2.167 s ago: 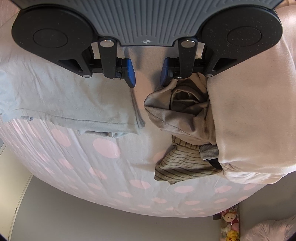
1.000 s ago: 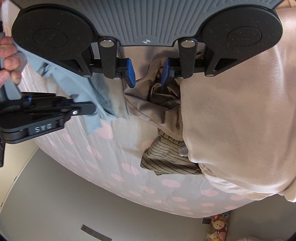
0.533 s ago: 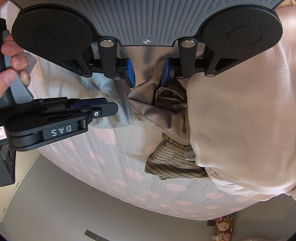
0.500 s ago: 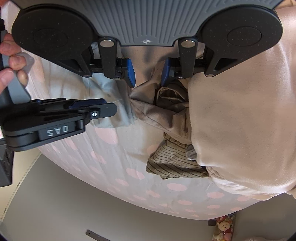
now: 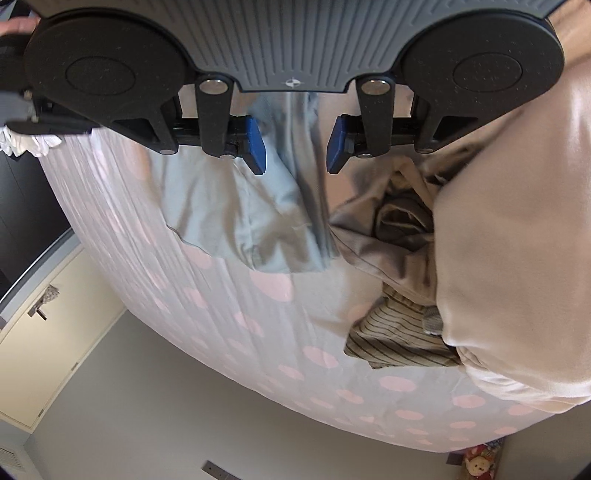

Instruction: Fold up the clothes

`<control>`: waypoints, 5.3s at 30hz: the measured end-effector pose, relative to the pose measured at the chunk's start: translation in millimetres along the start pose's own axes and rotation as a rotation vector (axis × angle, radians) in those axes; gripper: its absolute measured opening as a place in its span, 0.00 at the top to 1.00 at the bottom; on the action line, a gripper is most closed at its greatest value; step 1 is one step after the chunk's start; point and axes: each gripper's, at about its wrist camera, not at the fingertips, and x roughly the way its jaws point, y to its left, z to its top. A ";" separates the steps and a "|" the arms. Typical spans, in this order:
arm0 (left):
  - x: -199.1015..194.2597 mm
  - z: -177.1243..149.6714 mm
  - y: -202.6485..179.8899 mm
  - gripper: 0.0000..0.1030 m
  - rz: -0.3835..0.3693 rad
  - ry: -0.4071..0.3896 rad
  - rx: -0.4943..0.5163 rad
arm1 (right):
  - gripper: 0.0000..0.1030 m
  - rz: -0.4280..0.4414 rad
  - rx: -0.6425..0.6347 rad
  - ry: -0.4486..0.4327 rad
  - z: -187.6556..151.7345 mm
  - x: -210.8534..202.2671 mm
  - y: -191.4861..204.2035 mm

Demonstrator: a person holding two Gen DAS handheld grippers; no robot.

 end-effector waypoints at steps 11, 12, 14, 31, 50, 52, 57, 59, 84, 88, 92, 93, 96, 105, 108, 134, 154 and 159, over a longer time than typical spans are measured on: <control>-7.7 -40.9 -20.5 0.64 0.062 0.141 -0.068 | 0.67 -0.137 0.001 -0.101 -96.3 -53.5 -15.4; -7.5 -42.7 -17.6 0.64 0.063 0.150 -0.092 | 0.67 -0.139 0.013 -0.108 -100.7 -56.5 -16.9; -7.0 -46.3 -11.8 0.65 0.064 0.166 -0.139 | 0.66 -0.142 0.021 -0.123 -107.6 -61.7 -17.7; 19.7 -63.9 -12.9 0.82 0.079 0.253 -0.199 | 0.47 -0.099 0.060 -0.159 -138.9 -62.7 -22.9; -21.9 -59.8 -24.8 0.97 0.086 0.050 -0.196 | 0.44 -0.077 0.199 -0.050 -143.7 -41.5 -47.0; -18.3 -60.9 -20.9 0.97 0.123 0.073 -0.197 | 0.43 -0.076 0.200 -0.051 -143.7 -41.8 -47.0; -10.3 -69.5 -16.3 0.97 0.177 0.167 -0.184 | 0.43 -0.080 0.206 -0.062 -143.3 -42.9 -47.5; -9.6 -70.7 -11.8 0.97 0.170 0.174 -0.206 | 0.44 -0.085 0.213 -0.084 -143.6 -46.1 -48.0; -9.0 -72.6 -8.7 0.97 0.156 0.199 -0.233 | 0.95 -0.139 0.221 -0.036 -146.4 -41.5 -46.2; -12.1 -74.0 -4.4 0.97 0.201 0.218 -0.243 | 0.99 -0.131 0.224 -0.033 -149.0 -44.7 -47.5; -5.7 -74.9 -5.5 1.00 0.274 0.266 -0.232 | 1.00 -0.113 0.253 -0.055 -151.9 -51.8 -51.2; -9.5 -74.1 -2.6 1.00 0.244 0.243 -0.258 | 0.99 -0.101 0.259 -0.074 -152.6 -54.8 -51.7; -20.8 -72.9 4.7 0.99 0.169 0.170 -0.324 | 0.95 -0.074 0.278 -0.124 -153.6 -61.7 -53.6; -12.7 -69.2 -0.3 0.73 0.117 0.165 -0.310 | 0.70 -0.062 0.268 -0.124 -148.3 -55.6 -51.1; -5.2 -68.5 -0.7 0.73 0.119 0.193 -0.300 | 0.68 -0.066 0.248 -0.088 -147.3 -49.3 -48.9; 6.4 -73.6 -12.8 0.98 0.223 0.296 -0.241 | 0.95 -0.068 0.305 -0.098 -148.5 -49.8 -59.5; -0.9 -71.8 -8.4 0.63 0.166 0.236 -0.300 | 0.54 0.044 0.484 -0.149 -148.0 -49.8 -80.8; 11.8 -73.8 -16.3 0.64 0.207 0.279 -0.240 | 0.54 0.079 0.587 -0.120 -149.5 -31.6 -92.4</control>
